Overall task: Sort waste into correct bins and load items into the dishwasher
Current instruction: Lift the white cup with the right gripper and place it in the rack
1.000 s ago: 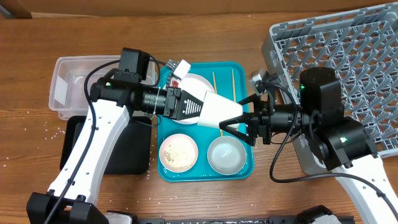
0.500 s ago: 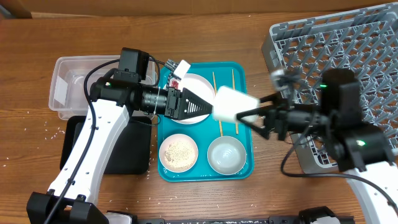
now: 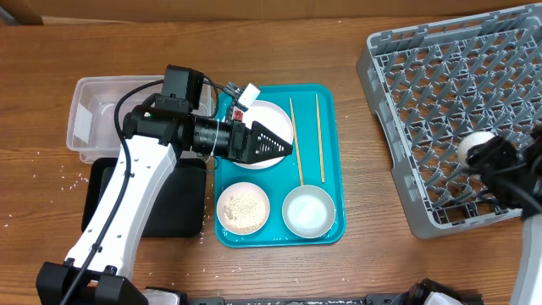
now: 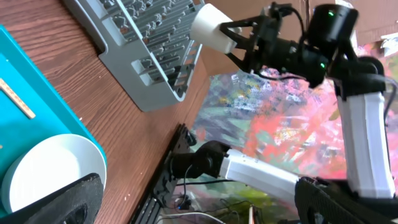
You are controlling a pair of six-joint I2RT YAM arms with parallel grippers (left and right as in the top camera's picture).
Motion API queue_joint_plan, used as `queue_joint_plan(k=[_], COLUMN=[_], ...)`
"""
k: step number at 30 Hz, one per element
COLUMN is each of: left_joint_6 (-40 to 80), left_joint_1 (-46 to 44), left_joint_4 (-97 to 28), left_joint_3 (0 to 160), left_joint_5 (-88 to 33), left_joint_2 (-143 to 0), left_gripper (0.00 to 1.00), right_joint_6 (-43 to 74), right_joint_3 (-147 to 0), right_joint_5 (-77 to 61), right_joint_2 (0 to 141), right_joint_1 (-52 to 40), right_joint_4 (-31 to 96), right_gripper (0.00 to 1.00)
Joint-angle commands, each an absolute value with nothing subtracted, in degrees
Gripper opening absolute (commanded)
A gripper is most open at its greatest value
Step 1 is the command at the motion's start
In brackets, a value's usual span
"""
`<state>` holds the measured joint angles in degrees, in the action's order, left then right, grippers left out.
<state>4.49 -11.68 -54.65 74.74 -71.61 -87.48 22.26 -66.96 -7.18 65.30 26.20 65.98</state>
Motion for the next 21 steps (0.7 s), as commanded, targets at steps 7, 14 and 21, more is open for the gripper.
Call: queue_joint_plan(k=[7,14,21], left_joint_6=[5.2,6.5,6.4], left_joint_1=[-12.0,-12.0,-12.0], left_joint_4=[-55.7,-55.7,-56.1], left_joint_3=[75.5,75.5,75.5], left_joint_5=[-69.9,-69.9,-69.8], left_joint_2=[-86.9,-86.9,-86.9], left_gripper=[1.0,1.0,1.0], right_joint_6=[25.2,28.8,28.8], right_joint_3=[-68.8,-68.8,-68.8], right_joint_5=[-2.2,3.2,3.5], right_joint_2=[77.2,77.6,80.5], right_joint_1=[26.8,26.8,26.8], right_joint_4=[63.2,63.4,63.0], right_gripper=[0.51,0.52,0.53])
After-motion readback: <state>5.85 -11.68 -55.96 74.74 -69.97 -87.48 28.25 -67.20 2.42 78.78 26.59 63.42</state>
